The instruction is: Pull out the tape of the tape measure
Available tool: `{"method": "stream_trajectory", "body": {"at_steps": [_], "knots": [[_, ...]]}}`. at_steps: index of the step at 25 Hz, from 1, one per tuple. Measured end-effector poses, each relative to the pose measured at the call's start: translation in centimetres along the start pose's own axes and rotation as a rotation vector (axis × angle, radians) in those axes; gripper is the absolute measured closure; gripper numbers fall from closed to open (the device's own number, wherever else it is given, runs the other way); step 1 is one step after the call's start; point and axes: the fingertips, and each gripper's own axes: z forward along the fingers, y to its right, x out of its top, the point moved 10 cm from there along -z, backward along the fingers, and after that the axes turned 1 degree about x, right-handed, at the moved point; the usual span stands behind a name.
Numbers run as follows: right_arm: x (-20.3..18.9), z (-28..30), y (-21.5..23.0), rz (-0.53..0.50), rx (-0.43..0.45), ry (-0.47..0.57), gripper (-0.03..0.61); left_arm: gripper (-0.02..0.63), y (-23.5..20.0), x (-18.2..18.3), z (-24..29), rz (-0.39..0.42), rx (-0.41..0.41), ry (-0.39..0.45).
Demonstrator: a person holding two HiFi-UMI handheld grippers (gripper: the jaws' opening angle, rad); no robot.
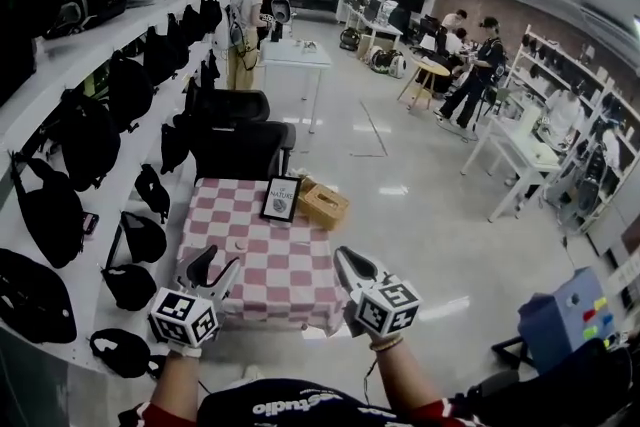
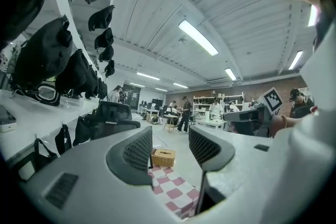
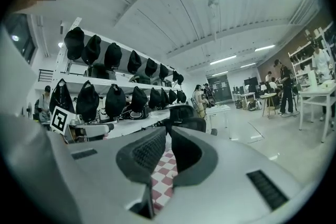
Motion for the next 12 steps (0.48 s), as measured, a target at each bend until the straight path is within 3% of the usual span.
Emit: {"method": "stream_trajectory", "body": {"at_steps": [12], "knots": [[0.3, -0.2, -1.4, -0.004, 0.010, 0.018, 0.555, 0.439, 0.6, 0.6, -1.4, 0.018, 0.047, 0.017]]}}
